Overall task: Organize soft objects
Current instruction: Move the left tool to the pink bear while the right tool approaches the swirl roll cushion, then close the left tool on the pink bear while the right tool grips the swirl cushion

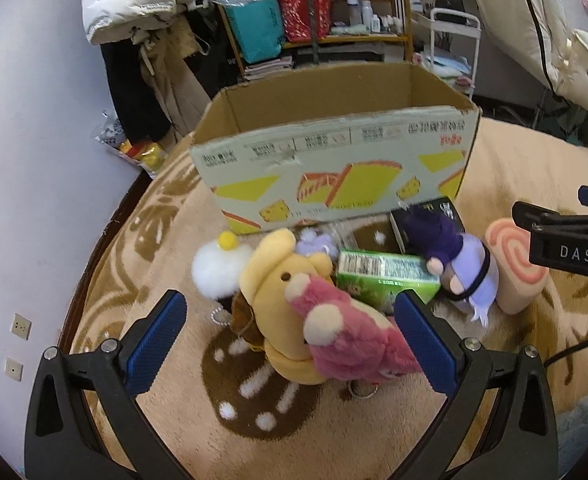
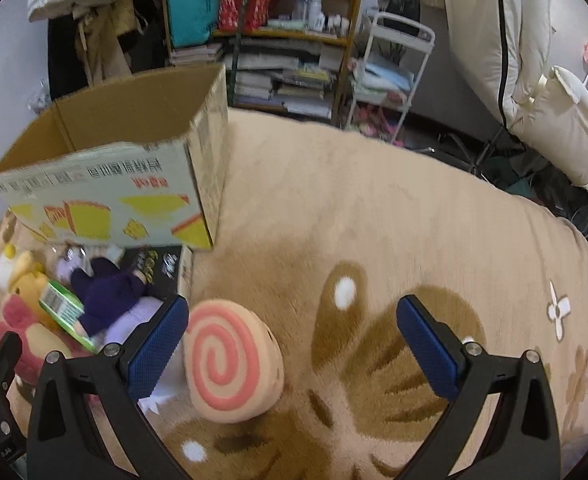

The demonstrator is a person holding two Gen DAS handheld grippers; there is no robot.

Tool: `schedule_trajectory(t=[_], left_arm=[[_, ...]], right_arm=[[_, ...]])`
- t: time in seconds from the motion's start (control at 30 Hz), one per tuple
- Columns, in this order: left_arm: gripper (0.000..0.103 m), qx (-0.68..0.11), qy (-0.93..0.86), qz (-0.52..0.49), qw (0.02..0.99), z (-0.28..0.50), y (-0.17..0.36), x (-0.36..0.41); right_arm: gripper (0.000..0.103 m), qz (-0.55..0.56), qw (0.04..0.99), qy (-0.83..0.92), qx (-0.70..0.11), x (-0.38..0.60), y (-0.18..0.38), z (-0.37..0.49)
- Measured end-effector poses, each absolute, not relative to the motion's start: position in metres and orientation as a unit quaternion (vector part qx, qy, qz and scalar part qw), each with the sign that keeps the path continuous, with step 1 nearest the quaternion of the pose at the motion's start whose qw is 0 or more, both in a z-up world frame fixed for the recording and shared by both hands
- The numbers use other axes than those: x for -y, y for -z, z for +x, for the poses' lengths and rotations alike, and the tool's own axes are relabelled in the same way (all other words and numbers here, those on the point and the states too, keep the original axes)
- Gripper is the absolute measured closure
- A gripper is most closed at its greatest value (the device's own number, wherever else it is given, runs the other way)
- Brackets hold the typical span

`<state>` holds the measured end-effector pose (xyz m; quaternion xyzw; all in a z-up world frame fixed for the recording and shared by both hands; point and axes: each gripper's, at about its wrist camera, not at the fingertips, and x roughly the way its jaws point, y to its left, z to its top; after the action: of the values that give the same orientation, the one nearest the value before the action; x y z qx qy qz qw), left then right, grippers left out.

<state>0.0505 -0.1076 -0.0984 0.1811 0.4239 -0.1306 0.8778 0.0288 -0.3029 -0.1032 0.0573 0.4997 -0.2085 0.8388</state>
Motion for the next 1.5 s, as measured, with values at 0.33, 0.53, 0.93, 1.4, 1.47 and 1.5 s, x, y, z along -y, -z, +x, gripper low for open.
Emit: schedule_trajectory(t=[0.33,0.53,0.93,1.4,1.47,1.5], left_arm=[[0.001,-0.448,0.149,0.197,0.859,0.045,0.112,0.113],[0.001,-0.453,0.163,0.197,0.854,0.043,0.116,0.114],[0.039,-0.442,0.193,0.207,0.851,0.034,0.114,0.122],[0.071,-0.454,0.210,0.151,0.853,0.041,0.114,0.112],[0.071,-0.452,0.211,0.150,0.853,0.040,0.113,0.111],[0.072,-0.451,0.212,0.150,0.854,0.039,0.112,0.110]], right_arm=[[0.000,0.055,0.820,0.197,-0.534,0.302,0.116,0.030],[0.000,0.053,0.812,0.192,-0.548,0.302,0.122,0.034],[0.029,0.069,0.806,0.150,-0.568,0.295,0.130,0.036],[0.079,0.104,0.790,0.097,-0.596,0.291,0.139,0.041],[0.080,0.106,0.791,0.096,-0.595,0.292,0.138,0.040],[0.080,0.109,0.791,0.096,-0.594,0.292,0.138,0.040]])
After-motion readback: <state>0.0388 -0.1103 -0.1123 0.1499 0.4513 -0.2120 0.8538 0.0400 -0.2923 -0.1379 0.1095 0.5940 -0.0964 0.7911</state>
